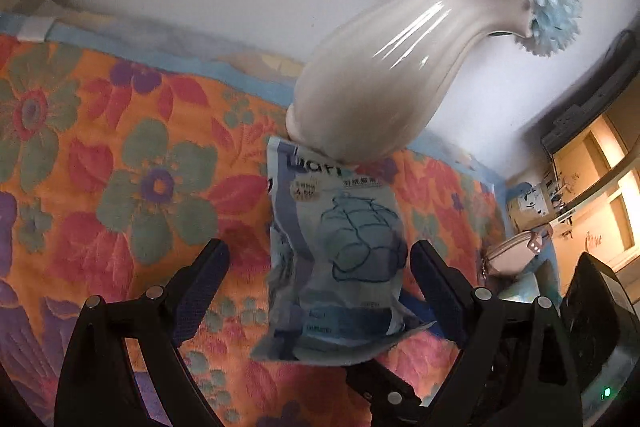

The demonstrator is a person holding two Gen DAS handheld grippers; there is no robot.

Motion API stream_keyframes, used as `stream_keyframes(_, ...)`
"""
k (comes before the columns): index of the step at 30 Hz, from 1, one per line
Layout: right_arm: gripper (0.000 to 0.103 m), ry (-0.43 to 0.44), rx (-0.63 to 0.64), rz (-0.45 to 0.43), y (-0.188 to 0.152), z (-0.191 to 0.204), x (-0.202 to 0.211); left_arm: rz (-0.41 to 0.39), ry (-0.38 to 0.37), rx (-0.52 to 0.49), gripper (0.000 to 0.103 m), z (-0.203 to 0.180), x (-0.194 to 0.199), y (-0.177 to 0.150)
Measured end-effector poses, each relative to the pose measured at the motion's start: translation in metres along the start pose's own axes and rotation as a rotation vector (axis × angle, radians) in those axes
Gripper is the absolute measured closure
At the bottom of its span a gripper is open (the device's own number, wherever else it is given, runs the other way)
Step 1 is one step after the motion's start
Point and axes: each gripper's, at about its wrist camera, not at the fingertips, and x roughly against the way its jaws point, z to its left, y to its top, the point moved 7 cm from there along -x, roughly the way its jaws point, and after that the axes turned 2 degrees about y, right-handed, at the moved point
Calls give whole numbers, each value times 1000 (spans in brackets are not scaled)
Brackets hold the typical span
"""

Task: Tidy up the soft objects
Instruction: 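Grasp the blue-white Dati packet with left tool while right tool grasps white-black item, then carry the Dati packet and white item toward the glass table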

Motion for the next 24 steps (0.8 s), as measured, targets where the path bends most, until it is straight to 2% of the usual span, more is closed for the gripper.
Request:
stream_keyframes(2,58,-27,30,-4,-1,5,0,-3,58,-45,35,-3,0,0)
stream_keyframes(3,64,-33,33,-6,-1,6,0,-3,54,-55,49,-5,0,-1)
stream_keyframes(4,72,-35,33,-8,-1,6,1,-8,52,-49,49,-6,1,-3)
stream_keyframes(6,75,-30,22,-18,-3,4,4,-20,58,-48,49,-6,6,-7)
stream_keyframes(11,75,3,-1,-52,-20,-1,33,-31,69,-113,49,-22,37,-32)
stream_keyframes(16,75,13,0,-92,-60,7,80,-18,67,-151,49,-33,69,-81)
stream_keyframes(18,75,16,2,-103,-74,10,97,-13,85,-169,49,-35,78,-108)
stream_keyframes(21,75,-3,-5,-99,-101,9,117,-32,130,-207,49,-41,86,-136)
stream_keyframes(24,75,19,-38,-85,-125,6,128,-41,144,-236,49,-49,89,-157)
